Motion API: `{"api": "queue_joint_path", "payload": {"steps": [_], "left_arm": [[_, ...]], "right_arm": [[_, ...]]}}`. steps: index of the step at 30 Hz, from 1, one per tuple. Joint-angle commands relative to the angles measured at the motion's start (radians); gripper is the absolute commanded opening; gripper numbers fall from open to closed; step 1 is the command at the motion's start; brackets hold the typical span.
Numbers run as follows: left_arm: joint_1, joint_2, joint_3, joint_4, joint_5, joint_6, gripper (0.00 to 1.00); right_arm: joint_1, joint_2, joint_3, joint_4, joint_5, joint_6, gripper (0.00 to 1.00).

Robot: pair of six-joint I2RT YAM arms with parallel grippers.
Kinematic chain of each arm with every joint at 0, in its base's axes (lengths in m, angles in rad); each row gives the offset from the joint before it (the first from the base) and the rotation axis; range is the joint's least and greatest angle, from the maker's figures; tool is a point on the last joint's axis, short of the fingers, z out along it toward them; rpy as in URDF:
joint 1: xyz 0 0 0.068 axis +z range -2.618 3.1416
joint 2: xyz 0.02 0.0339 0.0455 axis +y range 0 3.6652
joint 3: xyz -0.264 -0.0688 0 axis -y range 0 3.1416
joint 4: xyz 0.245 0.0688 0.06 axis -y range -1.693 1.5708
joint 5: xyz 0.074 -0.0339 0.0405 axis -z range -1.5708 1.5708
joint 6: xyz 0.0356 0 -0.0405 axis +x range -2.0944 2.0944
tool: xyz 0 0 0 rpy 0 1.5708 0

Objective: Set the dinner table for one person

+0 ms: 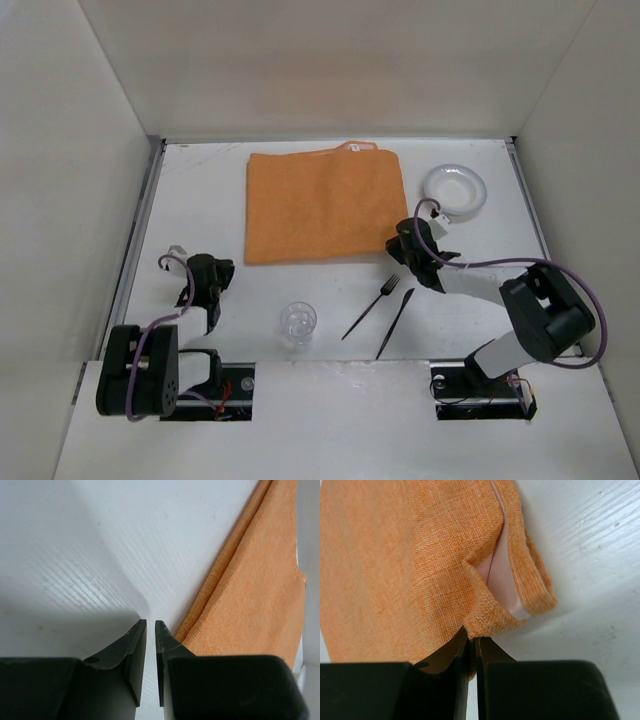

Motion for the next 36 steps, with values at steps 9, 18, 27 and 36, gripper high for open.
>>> {"api": "queue_joint_path", "payload": {"steps": [9,18,27,36], "left_arm": [[-0.023,-0.372,-0.012,-0.312,-0.137,0.11,0.28],[-0.084,-0.314,0.035,-0.352,-0.074,0.158,0.56],[-0.138,-0.165,0.077,-0.269,-0.065,0.18,0.6],[-0.156,0.041,0.132,-0.177,-0.082,0.166,0.47]], "right_arm": [[0.064,-0.128,-0.03,-0.122,0.177,-0.013,0.24],[-0.026,-0.194,-0.08,-0.076,0.104,-0.117,0.61],[-0.057,-0.128,-0.101,-0.036,-0.019,-0.133,0.66],[-0.083,-0.09,-0.093,-0.001,-0.067,-0.125,0.3]]}}
